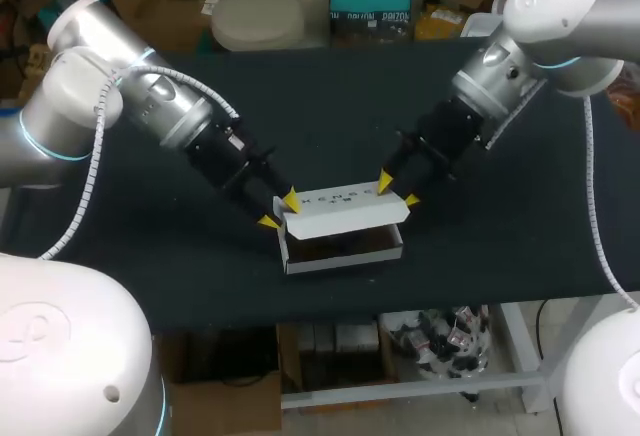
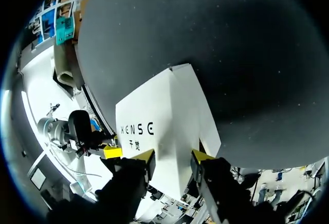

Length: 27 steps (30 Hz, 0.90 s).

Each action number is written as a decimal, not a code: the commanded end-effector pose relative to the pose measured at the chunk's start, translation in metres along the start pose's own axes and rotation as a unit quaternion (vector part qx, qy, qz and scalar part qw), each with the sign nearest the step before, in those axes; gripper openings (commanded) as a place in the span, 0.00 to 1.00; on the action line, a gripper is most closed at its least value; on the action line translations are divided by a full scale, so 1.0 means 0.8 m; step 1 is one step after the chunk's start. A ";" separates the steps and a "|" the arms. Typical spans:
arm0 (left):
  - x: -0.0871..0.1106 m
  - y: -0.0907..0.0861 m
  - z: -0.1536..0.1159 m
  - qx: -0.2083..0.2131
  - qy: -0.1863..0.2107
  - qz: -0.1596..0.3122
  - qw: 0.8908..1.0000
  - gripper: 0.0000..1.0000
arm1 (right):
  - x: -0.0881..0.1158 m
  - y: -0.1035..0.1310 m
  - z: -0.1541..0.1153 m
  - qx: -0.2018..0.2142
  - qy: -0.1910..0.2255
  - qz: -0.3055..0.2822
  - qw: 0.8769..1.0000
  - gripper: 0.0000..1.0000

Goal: Assemble the packaging by folding the flat box into shape, placing the metal phone stand inside, and closing the box properly

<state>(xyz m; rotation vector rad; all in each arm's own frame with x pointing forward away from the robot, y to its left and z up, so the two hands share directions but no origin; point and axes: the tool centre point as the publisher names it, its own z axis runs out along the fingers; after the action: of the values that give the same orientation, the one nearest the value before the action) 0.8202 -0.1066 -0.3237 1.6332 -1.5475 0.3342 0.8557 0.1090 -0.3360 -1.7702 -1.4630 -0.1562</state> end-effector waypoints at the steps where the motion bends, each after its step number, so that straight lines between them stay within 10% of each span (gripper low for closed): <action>1: 0.004 -0.008 0.001 -0.009 -0.005 -0.001 1.000 0.42 | 0.005 0.003 0.000 0.006 -0.002 0.000 1.000 0.46; 19: 0.004 -0.008 0.001 -0.009 -0.005 -0.001 1.000 0.58 | 0.005 0.003 0.000 0.006 -0.002 0.000 1.000 0.47; 27: 0.004 -0.008 0.001 -0.009 -0.005 -0.001 1.000 0.49 | 0.005 0.003 0.000 0.006 -0.002 0.000 1.000 0.45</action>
<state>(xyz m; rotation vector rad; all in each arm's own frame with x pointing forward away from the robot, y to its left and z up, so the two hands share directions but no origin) 0.8244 -0.1074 -0.3250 1.6271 -1.5495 0.3182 0.8581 0.1090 -0.3354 -1.7664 -1.4627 -0.1508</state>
